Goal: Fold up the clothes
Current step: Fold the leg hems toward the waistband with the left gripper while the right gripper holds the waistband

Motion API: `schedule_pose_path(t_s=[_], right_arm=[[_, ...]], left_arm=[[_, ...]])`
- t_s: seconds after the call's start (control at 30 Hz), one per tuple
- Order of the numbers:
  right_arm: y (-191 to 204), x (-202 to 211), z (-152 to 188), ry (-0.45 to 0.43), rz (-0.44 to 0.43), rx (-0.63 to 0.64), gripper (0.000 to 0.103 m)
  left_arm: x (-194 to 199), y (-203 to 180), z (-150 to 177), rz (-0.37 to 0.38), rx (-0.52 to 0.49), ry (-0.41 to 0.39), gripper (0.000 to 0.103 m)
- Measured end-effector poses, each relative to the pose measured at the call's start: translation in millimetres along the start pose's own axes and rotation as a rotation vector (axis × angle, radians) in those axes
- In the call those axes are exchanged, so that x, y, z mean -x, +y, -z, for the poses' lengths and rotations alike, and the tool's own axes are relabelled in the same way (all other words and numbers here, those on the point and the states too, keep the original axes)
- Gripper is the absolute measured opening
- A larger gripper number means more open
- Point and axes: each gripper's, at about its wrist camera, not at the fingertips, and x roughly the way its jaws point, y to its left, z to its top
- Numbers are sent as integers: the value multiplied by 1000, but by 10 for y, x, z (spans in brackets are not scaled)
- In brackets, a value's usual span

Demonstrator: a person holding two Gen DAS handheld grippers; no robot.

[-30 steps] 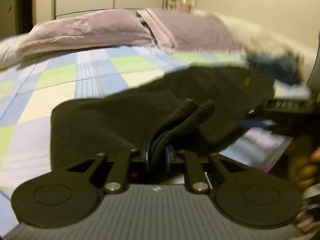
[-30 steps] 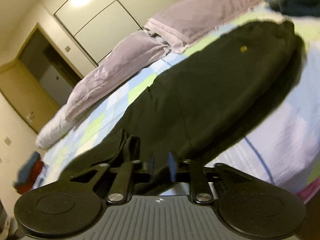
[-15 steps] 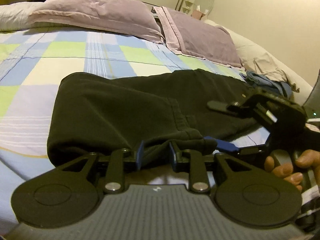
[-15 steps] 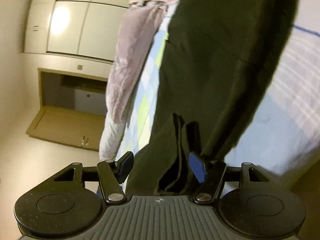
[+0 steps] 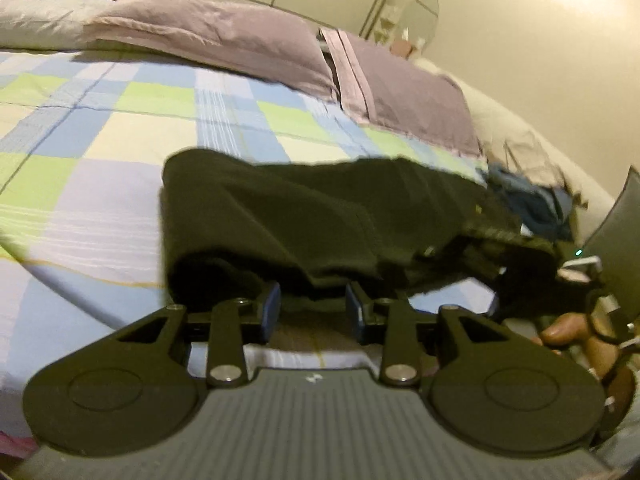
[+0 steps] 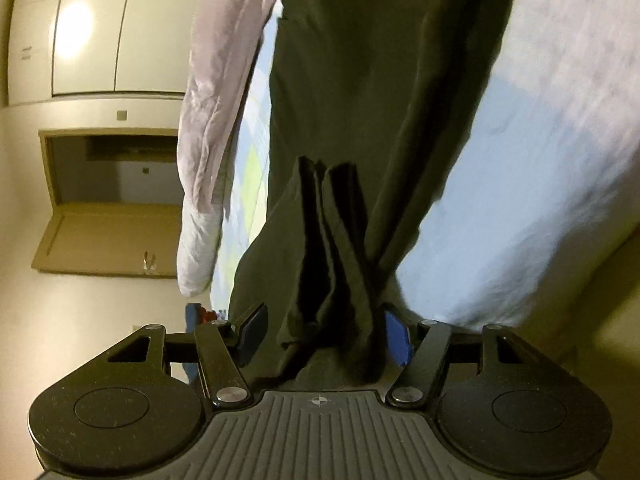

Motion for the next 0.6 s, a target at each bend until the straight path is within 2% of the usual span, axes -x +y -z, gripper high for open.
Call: schedule_pose_path(t_s=[0.03,0.07,0.1,0.13,0.2,0.3,0.37,0.43,0.5,0.57,0.6], right_arm=[[32,-25,-30,2,-4,5,38],[104,-23,-50,8,6,38,24],[187,-13,-67,15,20,77,16],[292,13,-66,12,33,141,15],[617,130,-37,-38,36,374,14],[981,392,-42,-176,-24,704,13],[962,463,-166,-216,-15,796,13],[663,414,-376,-215,96,730,13],[173,311,-659,-149,224,546,13],[1,417,-733,-159,133,473,17],[8,459,-730,-162,98,457,31]], left_arm=[[35,27,-20,1,13,-14,31],[66,60,-41,8,30,-29,31],[95,96,-64,19,49,-44,30],[125,132,-87,29,68,-59,29],[183,203,-132,49,107,-89,29],[215,290,-194,75,152,-118,29],[136,302,-223,66,154,-108,29],[-5,298,-229,49,146,-79,28],[-155,284,-229,30,133,-47,28],[-237,256,-224,13,112,-31,28],[-269,247,-219,7,106,-27,28]])
